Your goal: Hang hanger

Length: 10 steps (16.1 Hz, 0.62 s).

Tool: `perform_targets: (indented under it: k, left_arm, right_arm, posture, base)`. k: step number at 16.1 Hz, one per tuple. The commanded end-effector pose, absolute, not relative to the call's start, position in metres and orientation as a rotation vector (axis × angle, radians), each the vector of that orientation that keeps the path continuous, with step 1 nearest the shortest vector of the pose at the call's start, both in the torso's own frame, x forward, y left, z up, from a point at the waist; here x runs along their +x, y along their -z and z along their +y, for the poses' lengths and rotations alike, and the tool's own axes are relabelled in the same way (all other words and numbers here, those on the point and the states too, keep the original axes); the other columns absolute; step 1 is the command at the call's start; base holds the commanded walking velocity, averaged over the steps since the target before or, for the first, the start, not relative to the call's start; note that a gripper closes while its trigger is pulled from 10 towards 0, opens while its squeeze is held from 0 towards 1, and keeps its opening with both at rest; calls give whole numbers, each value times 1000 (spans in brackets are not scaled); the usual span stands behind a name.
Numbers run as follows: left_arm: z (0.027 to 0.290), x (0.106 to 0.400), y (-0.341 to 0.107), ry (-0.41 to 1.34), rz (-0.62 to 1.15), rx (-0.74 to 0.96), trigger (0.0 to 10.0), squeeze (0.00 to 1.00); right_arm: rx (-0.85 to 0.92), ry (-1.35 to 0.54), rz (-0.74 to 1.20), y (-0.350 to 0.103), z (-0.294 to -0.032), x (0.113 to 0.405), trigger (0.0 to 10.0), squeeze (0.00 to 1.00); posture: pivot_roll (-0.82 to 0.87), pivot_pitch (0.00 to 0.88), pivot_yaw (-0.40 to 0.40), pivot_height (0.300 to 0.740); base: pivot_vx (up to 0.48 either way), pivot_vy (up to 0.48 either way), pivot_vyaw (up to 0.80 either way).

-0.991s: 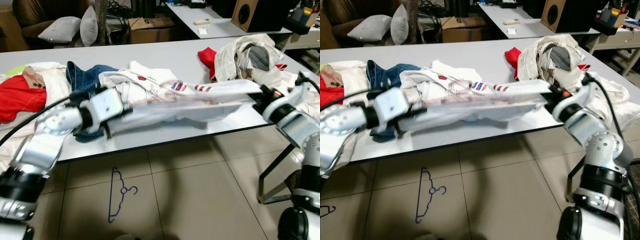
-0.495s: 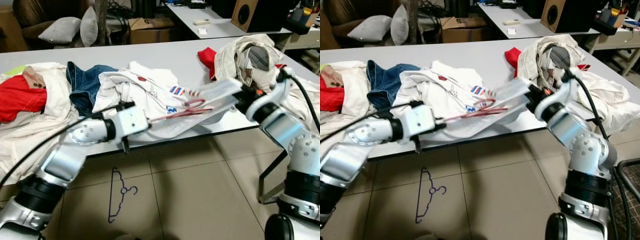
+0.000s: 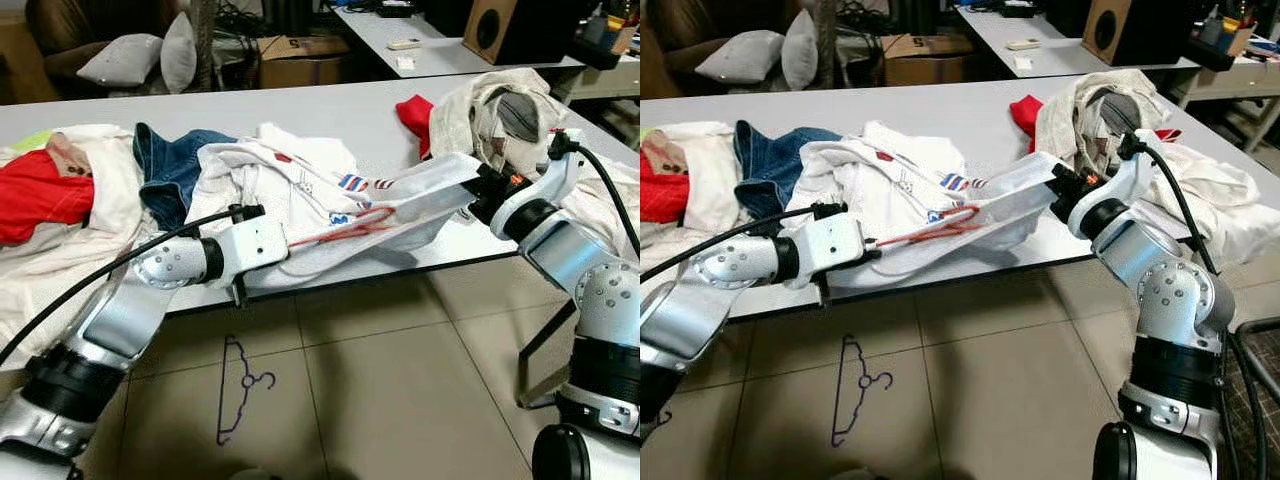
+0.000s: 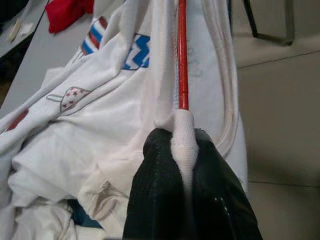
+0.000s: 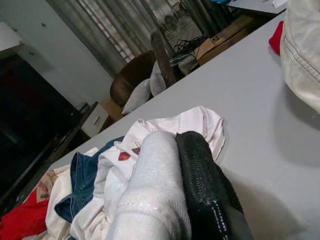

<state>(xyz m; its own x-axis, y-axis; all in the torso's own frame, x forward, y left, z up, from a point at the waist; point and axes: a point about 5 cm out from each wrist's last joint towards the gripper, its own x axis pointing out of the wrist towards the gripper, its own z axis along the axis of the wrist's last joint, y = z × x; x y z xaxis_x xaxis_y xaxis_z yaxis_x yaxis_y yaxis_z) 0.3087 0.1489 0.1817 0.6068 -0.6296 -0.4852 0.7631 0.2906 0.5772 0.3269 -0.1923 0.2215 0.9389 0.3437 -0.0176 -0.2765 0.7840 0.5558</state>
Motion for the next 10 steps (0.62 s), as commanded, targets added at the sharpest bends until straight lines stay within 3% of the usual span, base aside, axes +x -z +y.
perform_targets:
  k: [1, 2, 3, 4, 6, 10]
  left_arm:
    - [150, 313, -193, 907, 146, 870, 0, 0]
    - [146, 311, -196, 944, 127, 865, 0, 0]
    - [140, 305, -196, 1038, 114, 884, 0, 0]
    - [139, 301, -196, 1072, 117, 880, 0, 0]
    - [135, 293, -199, 1190, 129, 814, 0, 0]
    - [144, 295, -203, 1258, 204, 798, 0, 0]
  right_arm:
    - [534, -321, 126, -224, -195, 329, 0, 0]
    - [468, -315, 165, -218, -195, 329, 10000, 0]
    - [436, -326, 189, -213, -195, 332, 10000, 749]
    - [431, -328, 194, -212, -196, 333, 10000, 1000]
    - [326, -466, 219, -214, -198, 335, 10000, 1000]
    - [77, -803, 330, -218, -205, 319, 10000, 1000]
  posture:
    - [-38, 0, -17, 740]
    - [-38, 0, -17, 740]
    - [-39, 0, -15, 740]
    - [-39, 0, -15, 740]
    - [-39, 0, -11, 740]
    - [-49, 0, -8, 740]
  base:
    - [0, 0, 0]
    - [0, 0, 0]
    - [0, 0, 0]
    - [0, 0, 0]
    - [0, 0, 0]
    - [0, 0, 0]
